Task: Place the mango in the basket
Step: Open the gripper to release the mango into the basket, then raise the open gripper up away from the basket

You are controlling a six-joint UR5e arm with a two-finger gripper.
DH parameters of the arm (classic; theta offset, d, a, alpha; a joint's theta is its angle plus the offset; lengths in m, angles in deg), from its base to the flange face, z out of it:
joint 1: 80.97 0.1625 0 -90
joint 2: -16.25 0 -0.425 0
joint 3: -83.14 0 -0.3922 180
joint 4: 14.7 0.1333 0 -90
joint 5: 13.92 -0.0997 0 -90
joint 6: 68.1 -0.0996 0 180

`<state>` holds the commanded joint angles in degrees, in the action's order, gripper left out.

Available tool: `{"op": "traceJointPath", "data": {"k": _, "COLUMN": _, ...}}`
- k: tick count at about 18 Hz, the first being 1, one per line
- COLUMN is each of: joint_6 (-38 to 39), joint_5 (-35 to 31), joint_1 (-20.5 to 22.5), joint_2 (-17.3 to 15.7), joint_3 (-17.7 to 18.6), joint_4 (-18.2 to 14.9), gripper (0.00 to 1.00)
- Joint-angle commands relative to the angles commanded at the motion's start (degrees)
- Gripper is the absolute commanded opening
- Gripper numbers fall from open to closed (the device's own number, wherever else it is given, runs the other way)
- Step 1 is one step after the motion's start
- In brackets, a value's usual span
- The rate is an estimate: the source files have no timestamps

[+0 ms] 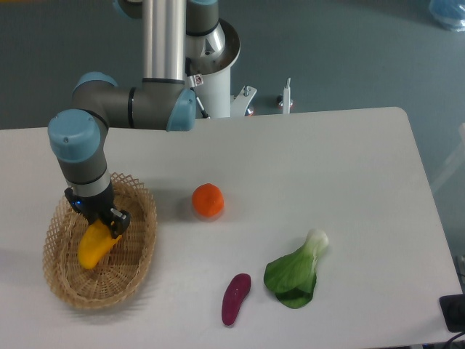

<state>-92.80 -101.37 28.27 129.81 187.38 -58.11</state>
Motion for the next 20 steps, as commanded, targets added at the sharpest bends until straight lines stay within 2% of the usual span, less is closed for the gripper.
{"op": "traceJointPath", "data": {"k": 2, "joint_6": -0.09, "joint_5": 0.0, "joint_1": 0.0, "joint_2": 0.0, "joint_3": 0.0, "joint_4": 0.0, "gripper": 0.66}}
{"op": "traceJointPath", "data": {"k": 3, "joint_6": -0.09, "joint_5": -0.09, "joint_1": 0.0, "joint_2": 0.0, "joint_3": -0.09, "joint_4": 0.0, "gripper": 0.71}}
{"op": "traceJointPath", "data": {"k": 4, "joint_6": -0.09, "joint_5": -0.26, "joint_1": 0.09, "joint_2": 0.0, "joint_3": -0.44, "joint_4": 0.0, "gripper": 0.81}}
{"op": "traceJointPath", "data": {"k": 5, "joint_6": -0.17, "joint_5": -0.79, "joint_1": 0.09, "joint_2": 0.0, "joint_3": -0.88, "joint_4": 0.0, "gripper": 1.0}}
{"op": "traceJointPath", "data": {"k": 13, "joint_6": -0.35, "joint_5": -1.93, "joint_1": 0.44, "joint_2": -2.72, "joint_3": -2.11, "joint_4": -0.18, "gripper": 1.0}}
{"op": "traceJointPath", "data": {"k": 20, "joint_6": -1.23, "joint_5": -2.37, "joint_1": 4.39, "joint_2": -4.04, "joint_3": -4.04, "joint_4": -0.7, "gripper": 1.0}}
